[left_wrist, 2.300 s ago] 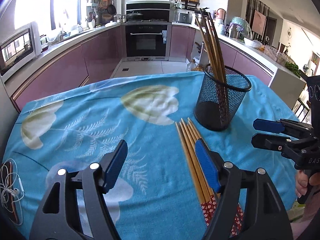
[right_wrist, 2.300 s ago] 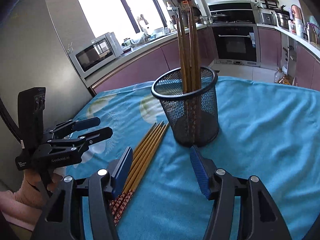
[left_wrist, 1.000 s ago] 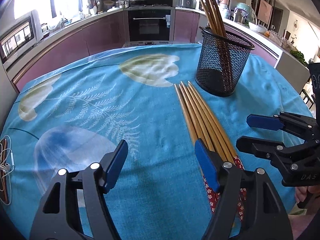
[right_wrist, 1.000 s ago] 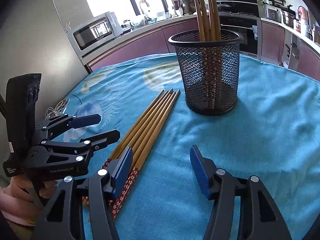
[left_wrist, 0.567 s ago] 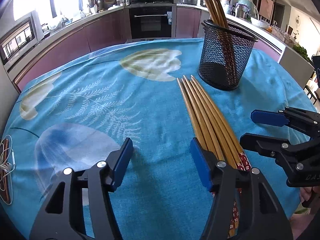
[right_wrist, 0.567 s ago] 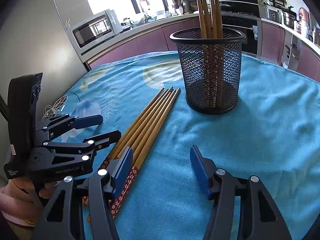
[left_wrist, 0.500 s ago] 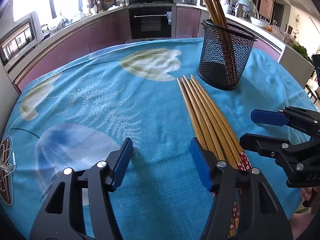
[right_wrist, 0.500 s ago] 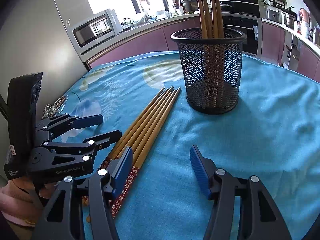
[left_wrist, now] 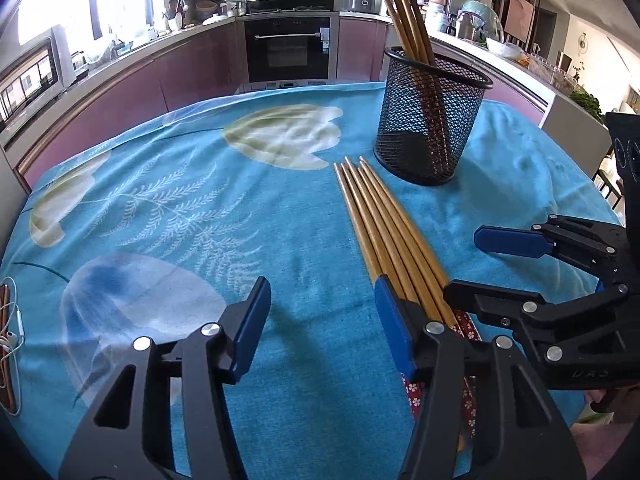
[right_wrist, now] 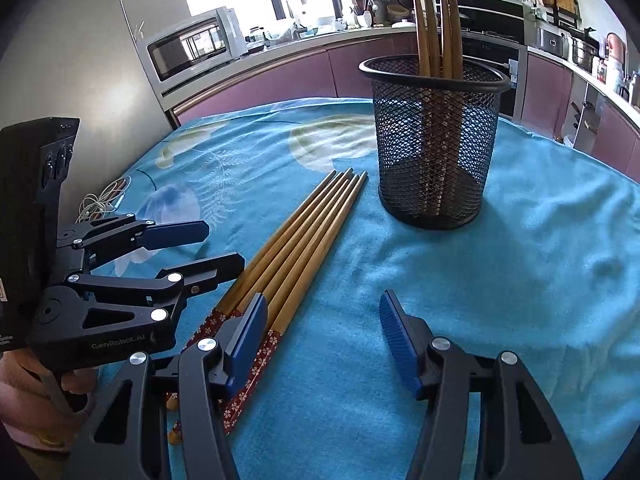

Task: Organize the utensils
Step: 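Move both open tools down toward the remaining chopsticks on the cloth, then close the left tool on a chopstick while the right tool closes on another chopstick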

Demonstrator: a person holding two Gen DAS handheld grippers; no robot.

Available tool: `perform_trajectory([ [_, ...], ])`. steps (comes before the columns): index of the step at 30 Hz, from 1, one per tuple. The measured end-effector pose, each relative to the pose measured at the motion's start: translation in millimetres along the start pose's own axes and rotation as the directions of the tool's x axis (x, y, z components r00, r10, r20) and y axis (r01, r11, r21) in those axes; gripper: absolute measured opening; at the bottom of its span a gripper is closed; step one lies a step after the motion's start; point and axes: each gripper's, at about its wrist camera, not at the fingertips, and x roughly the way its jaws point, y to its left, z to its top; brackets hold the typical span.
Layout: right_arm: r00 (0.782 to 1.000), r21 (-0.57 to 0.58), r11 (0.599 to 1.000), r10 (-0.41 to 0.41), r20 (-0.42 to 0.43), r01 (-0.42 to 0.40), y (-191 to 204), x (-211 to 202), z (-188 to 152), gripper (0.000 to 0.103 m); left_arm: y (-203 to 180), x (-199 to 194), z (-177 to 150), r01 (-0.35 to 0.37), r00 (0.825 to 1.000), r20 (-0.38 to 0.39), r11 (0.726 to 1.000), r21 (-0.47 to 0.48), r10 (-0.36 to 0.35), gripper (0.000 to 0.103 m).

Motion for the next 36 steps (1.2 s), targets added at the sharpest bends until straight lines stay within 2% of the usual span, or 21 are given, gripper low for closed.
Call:
perform_trajectory([
  [5,1.000,-0.025,0.999,-0.021,-0.007,0.021,3.0,1.9,0.4,0.056,0.0,-3.1,0.9,0.043,0.999,0.005,0.999,-0.002,-0.043,0.054],
  [12,0.997,-0.050,0.996,-0.069,-0.019,0.068,1.6,1.3,0.1,0.039,-3.8,1.6,-1.3,0.028,1.000,-0.013,0.999,0.023,-0.028,0.053],
  [15,0.997,-0.049,0.996,-0.070,-0.024,0.069,-0.6,0.8,0.4,0.036,-2.5,4.5,-1.8,0.010,1.000,-0.027,0.999,0.031,-0.009,0.045],
  [27,0.994,-0.092,0.991,-0.103,-0.034,0.100,3.2,14.2,16.0,0.033,-2.7,16.7,11.9,0.002,0.999,-0.033,0.999,0.047,-0.001,0.044],
  [34,0.996,-0.080,0.994,-0.084,-0.038,0.081,-0.5,18.4,22.1,0.018,-6.5,23.4,19.6,0.005,0.999,-0.034,0.999,0.052,-0.003,0.024],
  [36,0.997,-0.064,0.996,-0.068,-0.041,0.065,-4.0,17.6,22.7,0.010,-7.3,24.2,20.3,0.007,0.999,-0.034,0.999,0.047,-0.006,0.017],
])
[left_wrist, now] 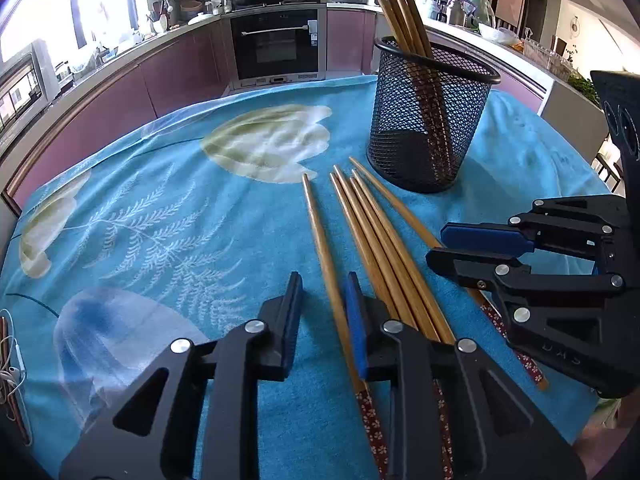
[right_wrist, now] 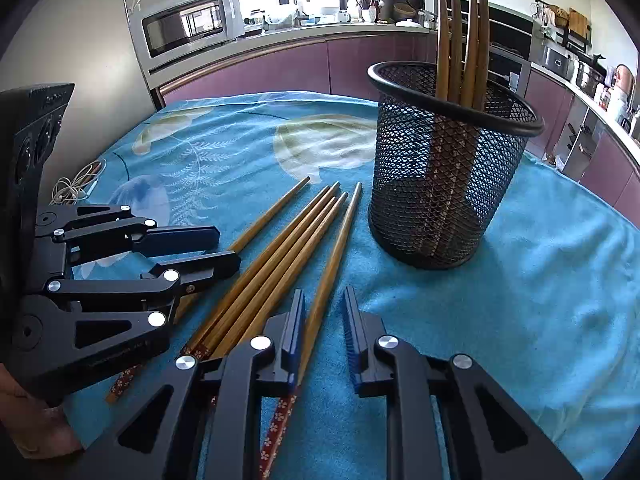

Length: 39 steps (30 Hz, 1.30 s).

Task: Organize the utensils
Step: 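Close the left tool on a chopstick while the right tool closes on another chopstick, then lift both held chopsticks upright and carry them over the mesh cup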

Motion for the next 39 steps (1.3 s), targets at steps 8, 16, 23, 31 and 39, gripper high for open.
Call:
perform_trajectory([
  [8,0.999,0.061,0.997,0.047,0.004,-0.047,-15.4,-6.6,-3.1,0.006,2.7,-2.6,-1.2,0.008,1.000,0.000,0.999,-0.047,-0.008,0.008],
  [16,0.996,0.068,0.994,0.085,0.025,-0.086,-16.3,-15.6,-4.6,0.006,4.9,-7.0,-3.3,0.015,1.000,0.006,0.998,-0.061,-0.014,0.008],
  [23,0.992,0.064,0.990,0.126,0.028,-0.128,-13.4,-18.0,-7.2,0.006,4.1,-12.1,-3.7,0.040,0.999,0.016,0.998,-0.054,-0.039,0.008],
  [31,0.993,0.049,0.992,0.115,-0.013,-0.115,-9.6,-4.2,-5.1,0.007,-0.4,-3.4,-6.3,0.049,0.999,-0.020,0.999,-0.012,-0.049,0.015],
  [39,0.992,0.045,0.991,0.129,0.006,-0.129,-11.1,-8.7,-3.0,0.006,0.3,1.1,0.5,0.041,0.999,-0.026,0.999,-0.005,-0.041,0.008],
])
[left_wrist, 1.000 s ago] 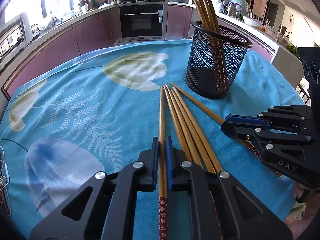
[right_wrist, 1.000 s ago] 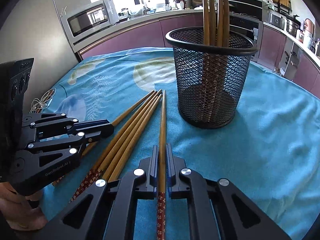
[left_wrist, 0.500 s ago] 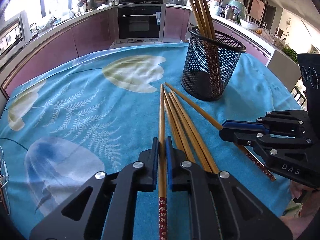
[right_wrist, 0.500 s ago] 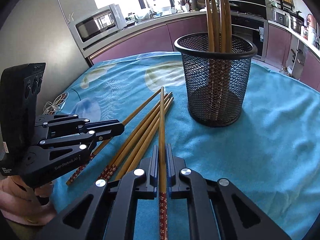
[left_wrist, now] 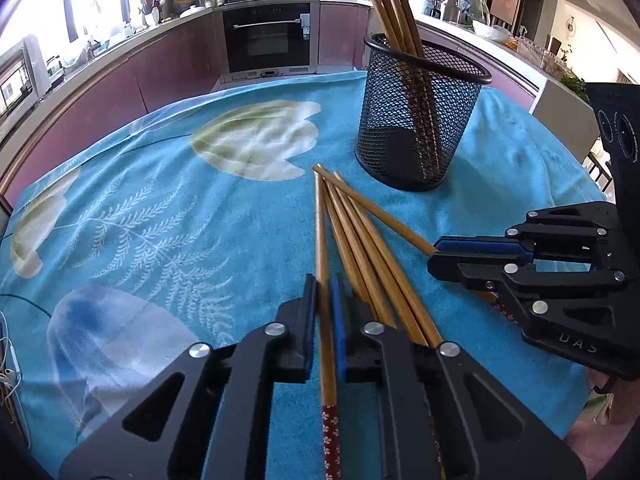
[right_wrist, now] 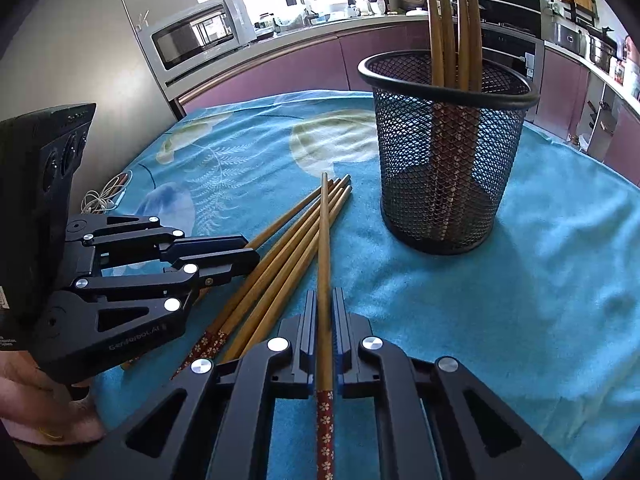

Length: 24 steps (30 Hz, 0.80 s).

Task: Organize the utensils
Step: 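Lift both held chopsticks upright and carry them over the mesh cup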

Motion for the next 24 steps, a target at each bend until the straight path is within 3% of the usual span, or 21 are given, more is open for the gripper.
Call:
perform_trajectory([
  [10,0.987,0.026,0.998,0.058,0.152,-0.062,-11.2,-52.7,7.4,0.006,7.2,-43.5,16.8,0.103,0.989,0.109,0.994,-0.036,-0.099,0.008],
  [18,0.961,0.034,0.998,0.045,0.273,-0.056,-20.0,-88.4,22.6,0.006,10.5,-90.6,39.0,0.214,0.953,0.226,0.976,-0.031,-0.202,0.008],
  [24,0.939,0.029,0.998,0.042,0.342,-0.055,-24.1,-104.5,39.4,0.006,13.4,-117.3,56.6,0.251,0.923,0.306,0.968,-0.026,-0.232,0.008],
])
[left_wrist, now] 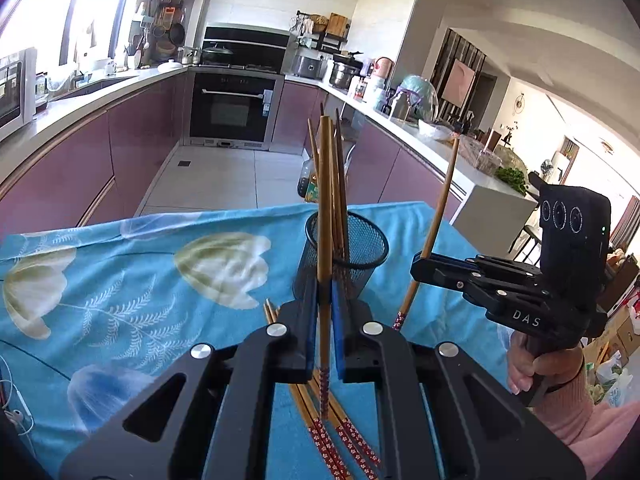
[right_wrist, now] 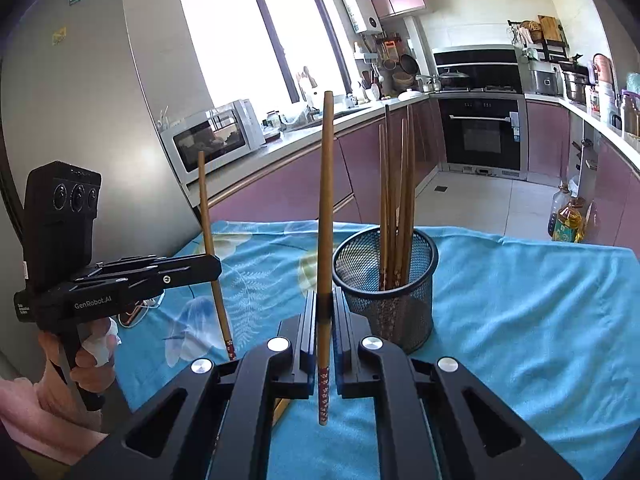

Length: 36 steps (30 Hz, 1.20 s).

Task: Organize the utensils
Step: 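Lift both held chopsticks upright and carry them over the mesh cup, then lower both chopsticks into the black mesh cup and open both tools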

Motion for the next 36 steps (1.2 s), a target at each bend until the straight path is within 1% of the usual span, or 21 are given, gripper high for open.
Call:
perform_trajectory([
  [10,0.994,-0.033,0.999,-0.023,0.111,0.027,-6.9,-15.6,45.5,0.006,-2.7,-6.5,52.0,0.044,0.993,0.109,0.999,-0.030,-0.040,0.008],
  [17,0.986,-0.052,0.997,-0.051,0.161,0.060,-11.9,-15.7,73.3,0.006,-13.5,-5.8,83.6,0.046,0.988,0.149,0.999,-0.015,-0.043,0.007],
  [24,0.984,-0.057,0.993,-0.094,0.154,0.104,-19.1,-0.5,81.0,0.006,-24.0,7.5,102.8,0.015,0.989,0.144,1.000,0.009,-0.016,0.007],
  [27,0.985,-0.059,0.991,-0.109,0.131,0.117,-22.5,9.1,78.4,0.006,-26.9,14.8,105.1,-0.022,0.990,0.142,1.000,0.022,0.018,0.008],
  [32,0.990,-0.051,0.991,-0.119,0.081,0.124,-28.4,25.7,71.5,0.006,-24.6,27.2,108.4,-0.020,0.993,0.117,1.000,0.008,0.019,0.007],
  [36,0.990,-0.042,0.991,-0.123,0.063,0.126,-32.3,29.6,67.5,0.006,-23.6,24.2,115.3,0.004,0.991,0.131,1.000,0.002,-0.004,0.007],
])
